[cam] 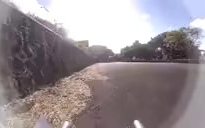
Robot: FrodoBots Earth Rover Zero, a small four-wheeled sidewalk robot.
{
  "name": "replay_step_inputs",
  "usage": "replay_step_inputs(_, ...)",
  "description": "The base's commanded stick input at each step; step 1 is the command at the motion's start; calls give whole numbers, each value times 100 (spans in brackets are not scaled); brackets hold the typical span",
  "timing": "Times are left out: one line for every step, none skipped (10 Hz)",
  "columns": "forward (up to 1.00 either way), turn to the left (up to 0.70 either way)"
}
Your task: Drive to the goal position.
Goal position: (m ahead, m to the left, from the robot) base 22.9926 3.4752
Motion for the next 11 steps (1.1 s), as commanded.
replay_step_inputs(70, -30)
replay_step_inputs(70, -25)
replay_step_inputs(70, -21)
replay_step_inputs(70, -3)
replay_step_inputs(70, -2)
replay_step_inputs(70, 0)
replay_step_inputs(70, 0)
replay_step_inputs(70, 0)
replay_step_inputs(70, 0)
replay_step_inputs(70, 0)
replay_step_inputs(70, 0)
